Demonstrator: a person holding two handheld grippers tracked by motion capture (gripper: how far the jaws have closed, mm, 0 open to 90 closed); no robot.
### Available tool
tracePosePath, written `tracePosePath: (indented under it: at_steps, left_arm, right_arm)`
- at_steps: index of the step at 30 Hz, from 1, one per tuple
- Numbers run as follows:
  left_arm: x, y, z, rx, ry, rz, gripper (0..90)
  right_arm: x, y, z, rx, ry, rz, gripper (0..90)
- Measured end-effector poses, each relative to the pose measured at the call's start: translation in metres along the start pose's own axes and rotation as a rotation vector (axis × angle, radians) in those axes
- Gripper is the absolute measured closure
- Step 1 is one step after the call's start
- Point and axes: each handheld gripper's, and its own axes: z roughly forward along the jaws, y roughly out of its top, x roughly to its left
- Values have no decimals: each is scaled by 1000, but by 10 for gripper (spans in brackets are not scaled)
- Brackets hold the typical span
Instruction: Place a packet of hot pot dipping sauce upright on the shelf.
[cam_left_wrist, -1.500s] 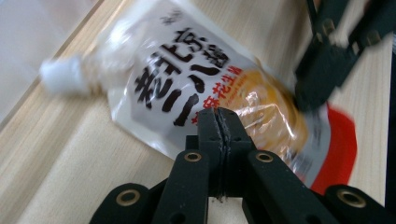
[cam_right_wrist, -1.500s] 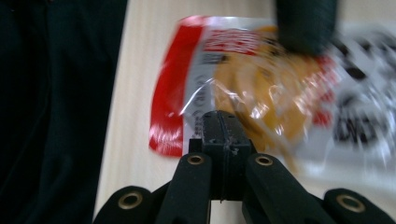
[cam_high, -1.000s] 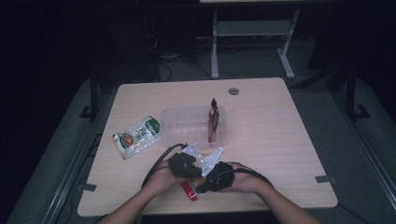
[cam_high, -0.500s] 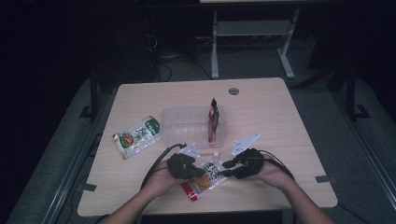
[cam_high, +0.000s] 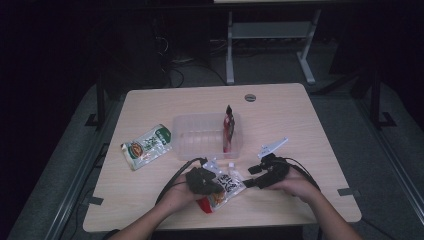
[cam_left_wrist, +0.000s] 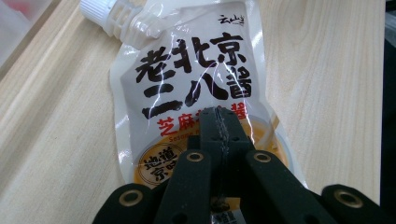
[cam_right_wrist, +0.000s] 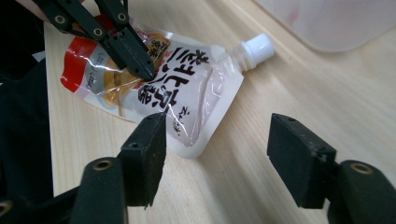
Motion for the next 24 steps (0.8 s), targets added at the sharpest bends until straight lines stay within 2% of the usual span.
tracePosePath:
  at_steps: [4, 17, 19, 21, 22, 23, 24]
  left_arm:
    - [0, 0, 0, 0, 3, 3, 900]
    - [0, 0, 0, 2, 2, 1, 900]
    - [0, 0, 0, 1, 2, 1, 900]
    - [0, 0, 0, 1, 2, 1, 900]
    - [0, 0, 0, 0, 2, 0, 900]
    - [0, 0, 0, 1, 2, -1, 900]
    - [0, 0, 0, -1, 3, -1, 900]
  right_arm:
    - [0, 2, 10, 23, 12, -1, 353]
    - [-1, 9, 28, 15, 69, 11, 356]
    - [0, 11, 29, 18, 80, 26, 362]
    - [-1, 11, 31, 12, 97, 29, 373]
    - [0, 12, 33, 4, 119, 45, 399]
    - [0, 12, 33, 4, 119, 45, 399]
    - [1, 12, 35, 12, 146, 57, 463]
